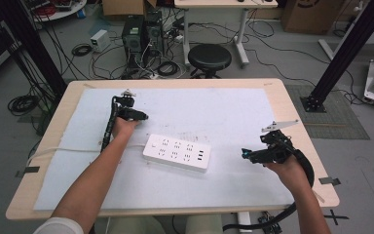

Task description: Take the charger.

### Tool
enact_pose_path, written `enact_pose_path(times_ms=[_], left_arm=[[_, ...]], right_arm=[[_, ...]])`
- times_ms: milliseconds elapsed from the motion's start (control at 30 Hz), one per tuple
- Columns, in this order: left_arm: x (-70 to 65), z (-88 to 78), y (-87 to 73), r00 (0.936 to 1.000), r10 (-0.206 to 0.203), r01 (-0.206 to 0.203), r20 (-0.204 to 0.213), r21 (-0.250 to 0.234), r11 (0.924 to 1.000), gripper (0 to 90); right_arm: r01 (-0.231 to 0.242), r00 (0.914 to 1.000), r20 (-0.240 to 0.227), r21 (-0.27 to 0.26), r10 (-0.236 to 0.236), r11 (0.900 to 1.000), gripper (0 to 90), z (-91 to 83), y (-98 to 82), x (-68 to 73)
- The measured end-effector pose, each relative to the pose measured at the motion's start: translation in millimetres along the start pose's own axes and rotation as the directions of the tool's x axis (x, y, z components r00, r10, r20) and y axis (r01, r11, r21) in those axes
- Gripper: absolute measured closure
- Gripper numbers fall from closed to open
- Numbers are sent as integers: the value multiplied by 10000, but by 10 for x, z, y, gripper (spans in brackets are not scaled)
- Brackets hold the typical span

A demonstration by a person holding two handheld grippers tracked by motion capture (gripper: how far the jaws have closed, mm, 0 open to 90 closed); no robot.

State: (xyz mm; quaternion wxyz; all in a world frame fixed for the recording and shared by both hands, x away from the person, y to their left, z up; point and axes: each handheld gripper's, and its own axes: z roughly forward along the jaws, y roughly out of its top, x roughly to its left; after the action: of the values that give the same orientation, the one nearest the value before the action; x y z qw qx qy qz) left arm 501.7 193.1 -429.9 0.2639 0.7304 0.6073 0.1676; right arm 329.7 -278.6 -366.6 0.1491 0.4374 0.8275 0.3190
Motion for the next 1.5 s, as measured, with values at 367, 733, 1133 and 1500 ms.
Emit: enact_pose_path(times_ms=[367, 733, 1133, 1500], left_arm=[[38, -21, -6, 9999, -111, 111, 89, -26, 9999, 421], [90, -203, -6, 9974, -64, 100, 718, -505, 9987, 426], [141, -682, -98, 9836, 984, -683, 1511, -1929, 9788, 427], [236, -1094, -356, 9503, 2299, -1625, 2100, -2951, 9415, 428]], right_arm=[[-42, 10000, -38, 36, 42, 10000, 113, 11, 2, 3], [-55, 10000, -41, -19, 55, 10000, 113, 8, 13, 14], [80, 9999, -96, -163, -82, 9998, 113, -17, 21, 75], [340, 9991, -228, -322, -348, 9989, 113, -26, 52, 174]])
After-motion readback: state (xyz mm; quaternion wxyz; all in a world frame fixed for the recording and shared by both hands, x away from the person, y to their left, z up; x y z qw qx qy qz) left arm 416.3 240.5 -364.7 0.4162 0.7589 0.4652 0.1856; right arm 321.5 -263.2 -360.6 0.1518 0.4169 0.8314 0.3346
